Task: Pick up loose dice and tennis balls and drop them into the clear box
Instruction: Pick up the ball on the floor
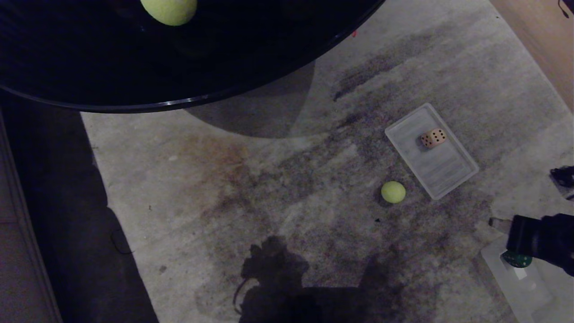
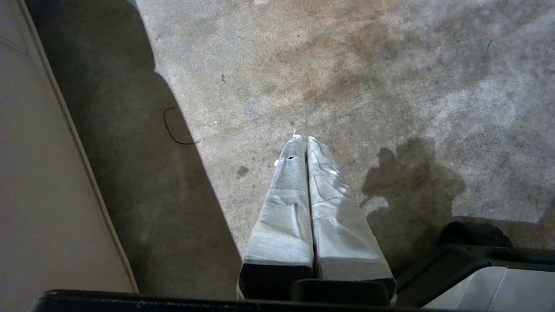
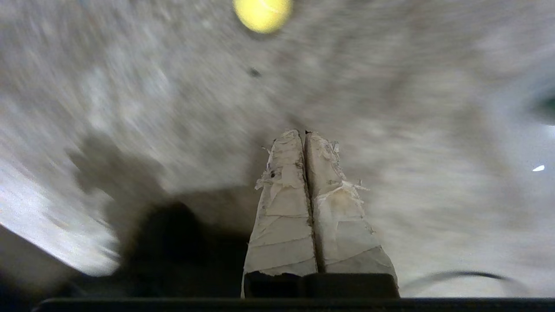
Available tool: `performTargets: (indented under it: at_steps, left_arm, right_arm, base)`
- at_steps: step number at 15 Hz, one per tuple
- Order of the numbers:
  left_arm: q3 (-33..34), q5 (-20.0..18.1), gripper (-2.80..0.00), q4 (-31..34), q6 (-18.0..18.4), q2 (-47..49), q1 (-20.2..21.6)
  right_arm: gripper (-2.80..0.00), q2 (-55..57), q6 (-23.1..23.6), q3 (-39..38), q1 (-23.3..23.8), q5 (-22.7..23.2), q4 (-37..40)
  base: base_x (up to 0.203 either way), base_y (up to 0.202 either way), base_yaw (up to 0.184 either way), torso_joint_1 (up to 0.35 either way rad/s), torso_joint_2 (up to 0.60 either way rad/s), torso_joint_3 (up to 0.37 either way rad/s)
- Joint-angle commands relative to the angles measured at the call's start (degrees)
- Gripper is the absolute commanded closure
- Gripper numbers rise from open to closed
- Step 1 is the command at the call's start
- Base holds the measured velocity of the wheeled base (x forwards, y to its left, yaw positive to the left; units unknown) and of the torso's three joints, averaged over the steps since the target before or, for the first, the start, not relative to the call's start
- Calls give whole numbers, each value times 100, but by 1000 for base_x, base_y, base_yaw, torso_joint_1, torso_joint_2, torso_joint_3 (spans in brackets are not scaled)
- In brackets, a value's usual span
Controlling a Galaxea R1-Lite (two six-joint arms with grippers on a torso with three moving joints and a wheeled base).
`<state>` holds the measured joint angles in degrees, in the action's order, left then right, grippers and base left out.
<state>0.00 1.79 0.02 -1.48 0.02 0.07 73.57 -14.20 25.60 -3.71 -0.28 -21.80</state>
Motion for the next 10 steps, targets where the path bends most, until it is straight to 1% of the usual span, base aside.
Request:
performTargets:
  at_steps: [1, 3, 4, 6, 8, 10]
  left_arm:
    - [9, 5, 0, -2, -9, 6, 1]
    - [9, 5, 0, -2, -2, 6, 1]
    - [9, 5, 0, -2, -3, 6, 1]
    - [9, 5, 0, -2, -6, 6, 1]
    - [9, 5, 0, -2, -2, 6, 1]
    - [9, 5, 0, -2, -2, 6, 1]
  right_arm:
    - [0, 2111, -599, 515, -236, -16, -606]
    - [0, 2916, -1003, 891, -349, -23, -1163]
    - [-280, 3216, -1155, 1020, -385, -16, -1472]
    - [-280, 3700, -1187, 1315, -433, -44, -1713]
    - [-280, 4029, -1050, 1685, -423, -155, -1773]
    - [-280, 4275, -958, 1868, -447, -287, -1839]
  base:
    - [0, 0, 0, 0, 0, 0]
    - [0, 0, 0, 0, 0, 0]
    - [0, 0, 0, 0, 0, 0]
    - [0, 0, 0, 0, 0, 0]
    - [0, 0, 0, 0, 0, 0]
    - [0, 0, 0, 0, 0, 0]
